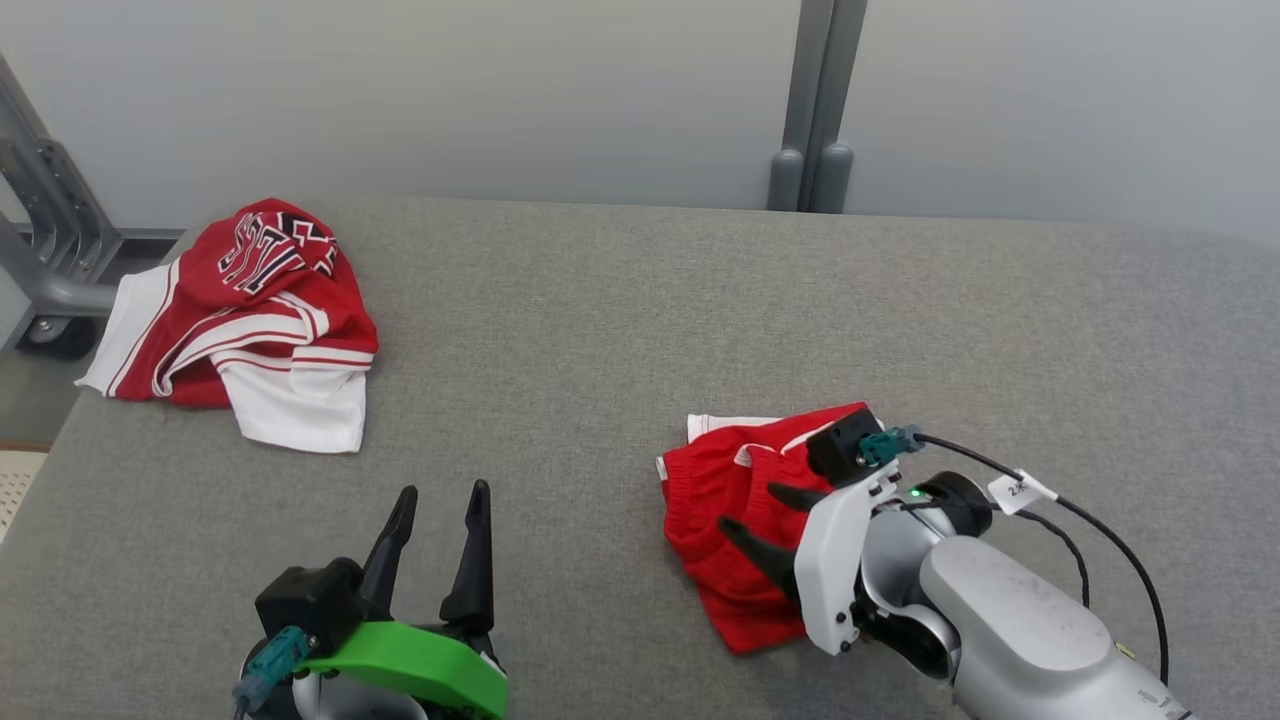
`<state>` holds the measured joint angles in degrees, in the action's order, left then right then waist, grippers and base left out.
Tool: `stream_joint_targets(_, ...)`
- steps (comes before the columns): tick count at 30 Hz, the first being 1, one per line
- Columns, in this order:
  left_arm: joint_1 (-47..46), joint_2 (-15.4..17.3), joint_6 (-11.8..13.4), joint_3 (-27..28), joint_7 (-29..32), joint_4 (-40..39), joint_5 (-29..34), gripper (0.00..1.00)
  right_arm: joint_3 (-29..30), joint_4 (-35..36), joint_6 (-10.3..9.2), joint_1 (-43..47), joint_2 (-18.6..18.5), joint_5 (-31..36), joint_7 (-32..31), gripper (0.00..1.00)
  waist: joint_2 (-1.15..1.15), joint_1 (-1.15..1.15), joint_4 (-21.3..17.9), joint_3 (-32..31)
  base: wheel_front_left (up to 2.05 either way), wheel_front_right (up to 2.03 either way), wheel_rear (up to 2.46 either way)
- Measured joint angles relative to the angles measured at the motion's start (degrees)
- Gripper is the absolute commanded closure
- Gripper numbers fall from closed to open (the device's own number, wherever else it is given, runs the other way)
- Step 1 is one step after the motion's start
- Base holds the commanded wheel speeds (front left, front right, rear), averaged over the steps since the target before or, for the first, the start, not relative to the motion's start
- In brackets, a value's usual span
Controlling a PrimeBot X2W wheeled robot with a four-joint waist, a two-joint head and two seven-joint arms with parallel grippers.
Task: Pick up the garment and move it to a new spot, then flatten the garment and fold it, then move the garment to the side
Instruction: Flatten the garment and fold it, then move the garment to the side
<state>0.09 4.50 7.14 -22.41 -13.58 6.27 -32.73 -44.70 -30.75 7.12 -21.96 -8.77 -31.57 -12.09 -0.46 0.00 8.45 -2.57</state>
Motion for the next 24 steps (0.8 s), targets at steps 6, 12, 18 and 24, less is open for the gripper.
stream_joint_targets(6,0.4,-0.1,0.0,0.2,0.0,-1.2,0.7,0.00,3.0,2.8,0.00,-1.1,-2.8,-0.8,1.7,0.00,0.00,0.00,-2.2,-0.6,0.00,0.00,0.00)
stream_joint_targets(12,0.5,-0.2,0.0,-1.2,1.0,-2.2,1.4,0.00,9.6,2.0,-1.08,-0.3,-7.2,-4.7,3.1,0.00,0.00,0.00,-3.5,-0.8,0.00,0.00,0.00)
stream_joint_targets(18,0.5,-0.3,0.0,-1.9,2.0,-3.1,2.4,0.00,14.4,-1.1,-2.71,5.4,-6.8,-11.2,3.5,0.00,0.00,0.00,-2.2,-0.1,0.00,0.00,0.00)
stream_joint_targets(24,0.5,-0.3,0.0,-1.6,2.8,-3.5,3.0,0.00,18.5,-3.3,-3.27,7.9,-5.1,-16.8,3.6,0.00,0.00,0.00,0.2,1.2,0.00,0.00,0.00)
